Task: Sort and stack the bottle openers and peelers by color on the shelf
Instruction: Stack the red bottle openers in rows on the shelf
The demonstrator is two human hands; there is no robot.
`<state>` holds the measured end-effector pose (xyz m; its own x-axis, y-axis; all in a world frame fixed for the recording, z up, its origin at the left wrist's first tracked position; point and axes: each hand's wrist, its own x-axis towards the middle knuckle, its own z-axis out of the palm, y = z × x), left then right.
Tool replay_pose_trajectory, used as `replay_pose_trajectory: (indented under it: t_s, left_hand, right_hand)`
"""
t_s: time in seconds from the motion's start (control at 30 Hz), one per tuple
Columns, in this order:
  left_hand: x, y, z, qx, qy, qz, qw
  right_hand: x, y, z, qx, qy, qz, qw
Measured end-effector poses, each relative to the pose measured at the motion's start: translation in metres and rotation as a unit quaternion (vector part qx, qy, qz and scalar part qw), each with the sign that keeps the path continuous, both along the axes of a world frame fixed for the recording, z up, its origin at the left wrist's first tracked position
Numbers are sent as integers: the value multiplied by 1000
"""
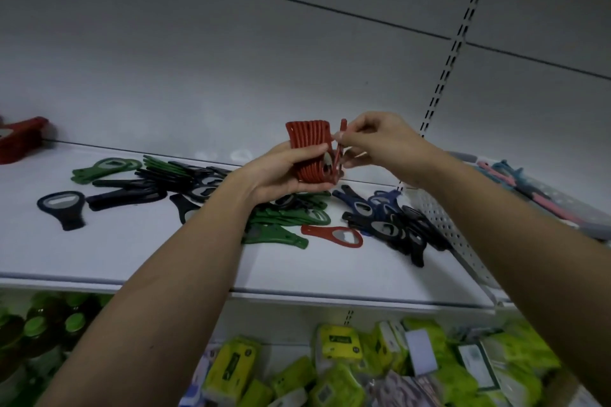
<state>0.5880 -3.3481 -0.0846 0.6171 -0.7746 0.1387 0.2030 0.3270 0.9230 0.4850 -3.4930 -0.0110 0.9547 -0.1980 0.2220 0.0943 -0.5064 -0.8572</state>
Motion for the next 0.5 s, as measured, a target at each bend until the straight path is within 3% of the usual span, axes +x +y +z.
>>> replay_pose_trajectory:
  t_s: [0.1,0.3,0.4,0.5]
  left_hand:
    - [2,-2,-4,-1,-10,-16,1000]
    - [9,-2,-2,-66,30,53,996]
    - [17,-2,-1,-117,72,78,987]
    - [22,-2,-1,-146,96,96,980]
  right_hand:
    - [13,6,-4,10,-7,-7,1000]
    - [7,10,-17,30,-77,-55,995]
    - [-10,6,-33,-151,78,25,985]
    - [-13,5,-52,-329,186,87,922]
